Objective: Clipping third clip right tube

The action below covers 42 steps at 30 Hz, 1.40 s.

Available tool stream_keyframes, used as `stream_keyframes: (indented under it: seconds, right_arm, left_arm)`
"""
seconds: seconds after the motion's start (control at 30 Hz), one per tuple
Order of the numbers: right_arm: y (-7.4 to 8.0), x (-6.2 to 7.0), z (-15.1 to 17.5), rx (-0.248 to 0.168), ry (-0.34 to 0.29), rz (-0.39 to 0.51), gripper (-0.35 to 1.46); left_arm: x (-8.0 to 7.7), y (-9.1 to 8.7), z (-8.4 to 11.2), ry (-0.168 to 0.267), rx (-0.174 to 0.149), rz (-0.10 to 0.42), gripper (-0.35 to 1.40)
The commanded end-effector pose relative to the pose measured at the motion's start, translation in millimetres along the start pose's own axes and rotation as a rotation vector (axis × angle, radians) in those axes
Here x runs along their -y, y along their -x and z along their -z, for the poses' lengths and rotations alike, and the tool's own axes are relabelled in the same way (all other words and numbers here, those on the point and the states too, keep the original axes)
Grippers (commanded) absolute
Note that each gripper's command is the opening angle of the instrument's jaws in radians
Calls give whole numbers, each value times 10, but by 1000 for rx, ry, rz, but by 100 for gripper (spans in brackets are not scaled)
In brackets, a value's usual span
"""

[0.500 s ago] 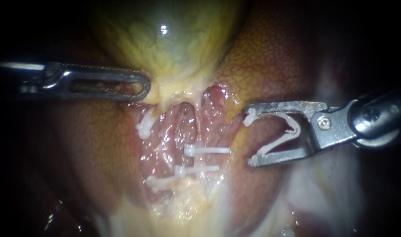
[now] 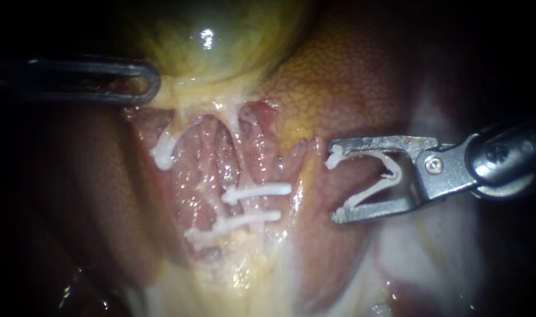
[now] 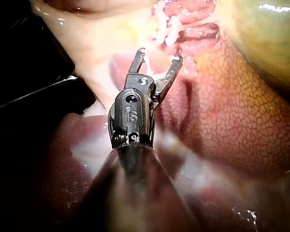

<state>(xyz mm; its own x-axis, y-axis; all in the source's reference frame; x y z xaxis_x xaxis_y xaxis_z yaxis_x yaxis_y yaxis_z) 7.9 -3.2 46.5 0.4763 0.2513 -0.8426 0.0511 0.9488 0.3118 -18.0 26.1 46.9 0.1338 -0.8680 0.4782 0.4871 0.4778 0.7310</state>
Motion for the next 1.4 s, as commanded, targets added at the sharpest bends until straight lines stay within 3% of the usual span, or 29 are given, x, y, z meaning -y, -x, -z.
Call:
stream_keyframes:
  seconds: [0.03,0.53,0.83,1.1,1.2,1.4]
  right_arm:
    - [-1,1,-2,-8,-5,-11,49]
    - [-8,-18,-39,-114,-56,-284,49]
    - [7,-36,-69,-125,-66,-357,49]
    - [19,-44,-101,-147,-99,-400,49]
    - [22,-47,-112,-178,-121,-423,49]
    - [24,-54,-130,-280,-193,-467,48]
  left_arm:
    - [1,0,1,-1,2,0,-35]
    - [4,-3,-2,1,6,0,-35]
    - [8,-4,-4,5,8,0,-35]
    - [12,-5,-5,6,9,0,-35]
    - [12,-6,-5,6,9,0,-35]
    - [12,-6,-6,6,9,0,-35]
